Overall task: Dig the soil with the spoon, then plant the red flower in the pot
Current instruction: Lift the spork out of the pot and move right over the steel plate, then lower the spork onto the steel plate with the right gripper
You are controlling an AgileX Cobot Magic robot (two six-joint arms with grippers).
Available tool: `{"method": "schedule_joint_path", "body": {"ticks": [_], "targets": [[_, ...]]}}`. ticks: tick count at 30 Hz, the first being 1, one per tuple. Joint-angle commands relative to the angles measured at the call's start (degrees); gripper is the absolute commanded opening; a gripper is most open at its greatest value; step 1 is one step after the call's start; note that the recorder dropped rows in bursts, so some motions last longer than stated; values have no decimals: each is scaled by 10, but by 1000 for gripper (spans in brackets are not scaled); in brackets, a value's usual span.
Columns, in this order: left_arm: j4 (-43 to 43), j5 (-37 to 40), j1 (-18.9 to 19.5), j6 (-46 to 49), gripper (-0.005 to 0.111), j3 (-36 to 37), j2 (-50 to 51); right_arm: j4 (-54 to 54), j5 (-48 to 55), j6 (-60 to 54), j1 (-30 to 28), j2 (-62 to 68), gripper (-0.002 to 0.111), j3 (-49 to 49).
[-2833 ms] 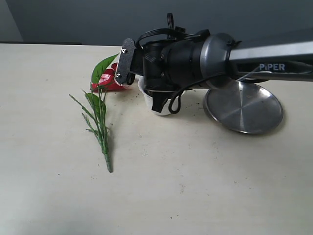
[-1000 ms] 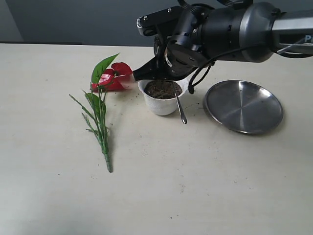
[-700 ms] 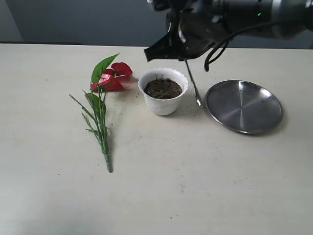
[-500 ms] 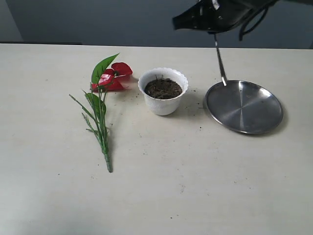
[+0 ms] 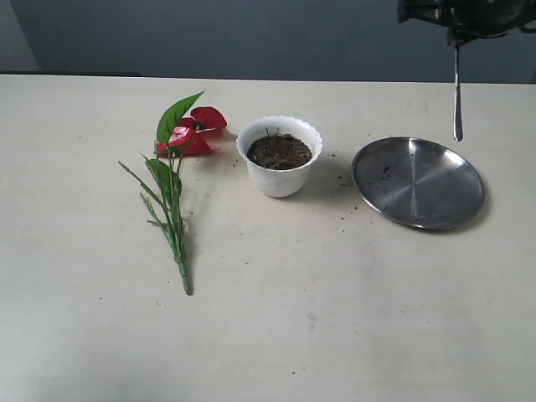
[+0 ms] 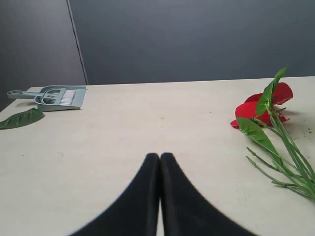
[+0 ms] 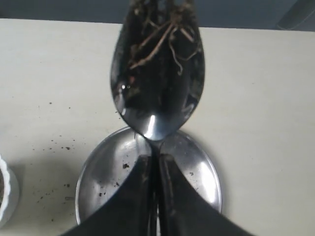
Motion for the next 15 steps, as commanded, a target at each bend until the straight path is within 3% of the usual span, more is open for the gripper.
{"method": "schedule_joint_path", "body": {"ticks": [1,15], "targets": [[-1,1,0,-1,0,3,-3,83,-10,-72,-47,10,-1,-10],[-1,1,0,-1,0,3,-3,105,19,-107,-50,155,-1,-32]]}}
